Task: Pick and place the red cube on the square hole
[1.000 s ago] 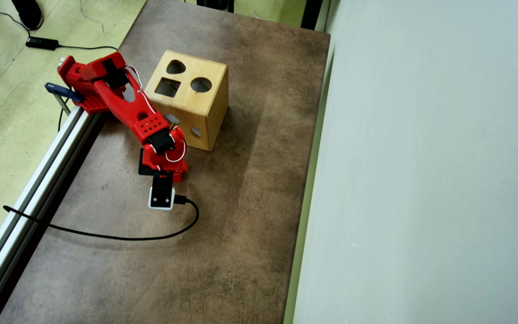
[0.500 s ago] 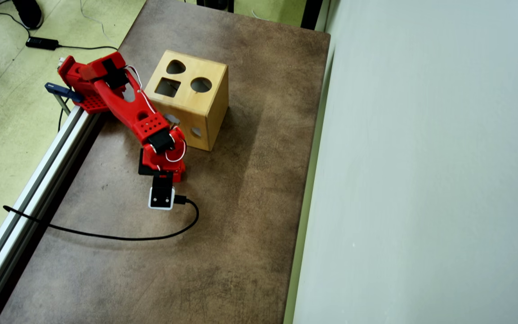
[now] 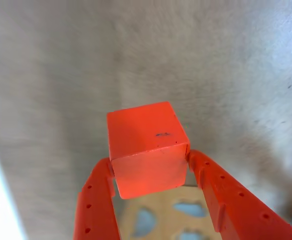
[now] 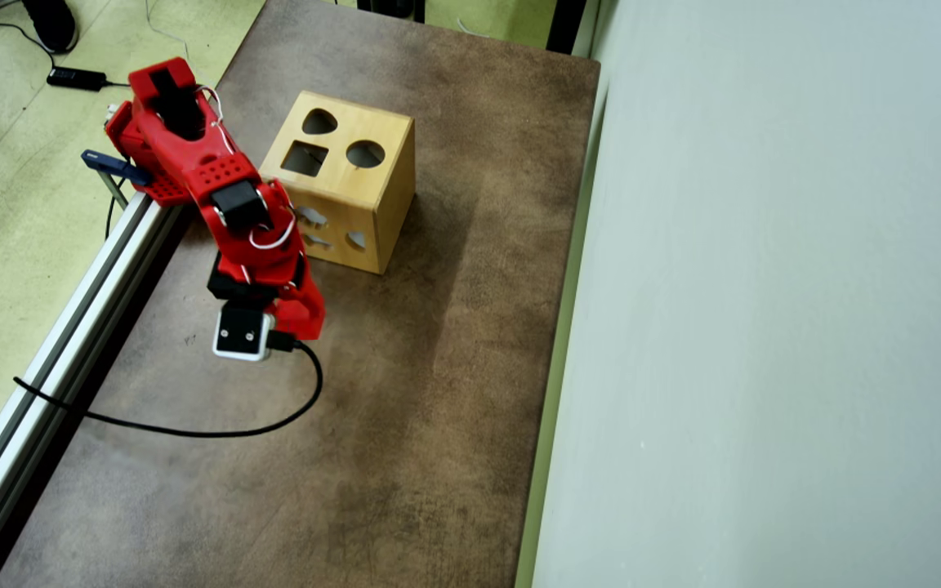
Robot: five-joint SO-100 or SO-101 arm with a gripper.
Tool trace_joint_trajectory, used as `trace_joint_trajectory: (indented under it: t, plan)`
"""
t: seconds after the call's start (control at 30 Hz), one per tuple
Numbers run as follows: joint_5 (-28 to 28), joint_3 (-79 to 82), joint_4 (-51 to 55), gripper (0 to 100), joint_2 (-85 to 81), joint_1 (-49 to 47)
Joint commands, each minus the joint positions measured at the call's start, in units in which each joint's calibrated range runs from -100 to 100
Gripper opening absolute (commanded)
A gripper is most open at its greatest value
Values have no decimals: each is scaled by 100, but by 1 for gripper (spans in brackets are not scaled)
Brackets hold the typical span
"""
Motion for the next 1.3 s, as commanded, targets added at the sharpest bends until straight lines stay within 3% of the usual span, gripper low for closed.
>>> trace_joint_trajectory:
  t: [0.0,0.23,0.43,0.7,0.97,1.27]
  plan:
    - [-581,-184,30,7,-1411,-35]
    - [-1245,-103,183,8,-2473,-436]
    - [-1280,-112,1421,8,-2991,-1610]
    - [-1275,-5,1486,7,-3279,-3021]
    - [-1289,1561,1486,7,-3729,-3177]
    - [-1841,3019,1486,7,-4638,-3177]
